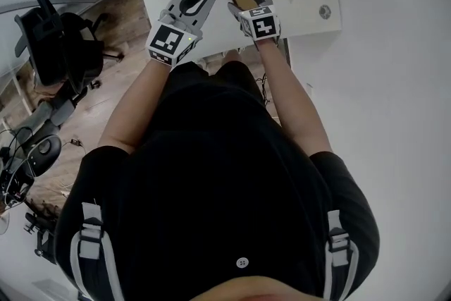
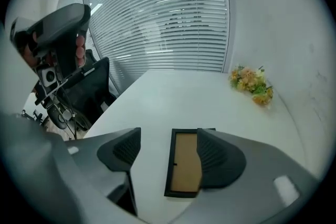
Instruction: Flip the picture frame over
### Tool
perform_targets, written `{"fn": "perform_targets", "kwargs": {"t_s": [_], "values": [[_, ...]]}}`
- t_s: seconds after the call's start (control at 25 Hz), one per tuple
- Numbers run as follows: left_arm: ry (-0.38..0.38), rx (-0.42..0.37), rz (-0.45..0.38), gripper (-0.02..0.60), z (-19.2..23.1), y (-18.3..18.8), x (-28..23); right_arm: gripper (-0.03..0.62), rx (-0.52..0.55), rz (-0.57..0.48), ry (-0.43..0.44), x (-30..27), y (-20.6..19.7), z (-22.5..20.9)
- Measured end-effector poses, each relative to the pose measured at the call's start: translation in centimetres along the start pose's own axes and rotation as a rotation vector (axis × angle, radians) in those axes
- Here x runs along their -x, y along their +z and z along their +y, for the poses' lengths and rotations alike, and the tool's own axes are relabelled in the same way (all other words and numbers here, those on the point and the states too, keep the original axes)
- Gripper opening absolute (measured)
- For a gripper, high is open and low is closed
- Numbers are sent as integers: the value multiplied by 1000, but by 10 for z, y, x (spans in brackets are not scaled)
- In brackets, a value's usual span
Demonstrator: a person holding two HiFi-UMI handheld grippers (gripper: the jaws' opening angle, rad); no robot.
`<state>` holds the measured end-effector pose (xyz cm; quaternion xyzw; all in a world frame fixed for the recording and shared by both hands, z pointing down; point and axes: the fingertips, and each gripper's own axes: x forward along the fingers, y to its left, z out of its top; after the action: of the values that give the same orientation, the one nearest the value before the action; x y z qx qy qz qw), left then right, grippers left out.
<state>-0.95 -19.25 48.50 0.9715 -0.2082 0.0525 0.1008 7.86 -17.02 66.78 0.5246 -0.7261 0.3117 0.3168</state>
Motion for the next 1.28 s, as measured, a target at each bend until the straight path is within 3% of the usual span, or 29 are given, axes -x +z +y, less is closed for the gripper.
{"fn": "perform_targets", "kwargs": {"t_s": [0.44, 0.72, 1.28], "values": [[30, 25, 2, 3, -4, -30, -6, 276, 76, 124, -12, -37, -39, 0], [36, 49, 15, 3, -5, -44, -8, 232, 60, 181, -9, -51, -55, 3], [17, 76, 26, 3, -3, -55, -8, 133, 97, 220, -109, -65, -69, -4]]}}
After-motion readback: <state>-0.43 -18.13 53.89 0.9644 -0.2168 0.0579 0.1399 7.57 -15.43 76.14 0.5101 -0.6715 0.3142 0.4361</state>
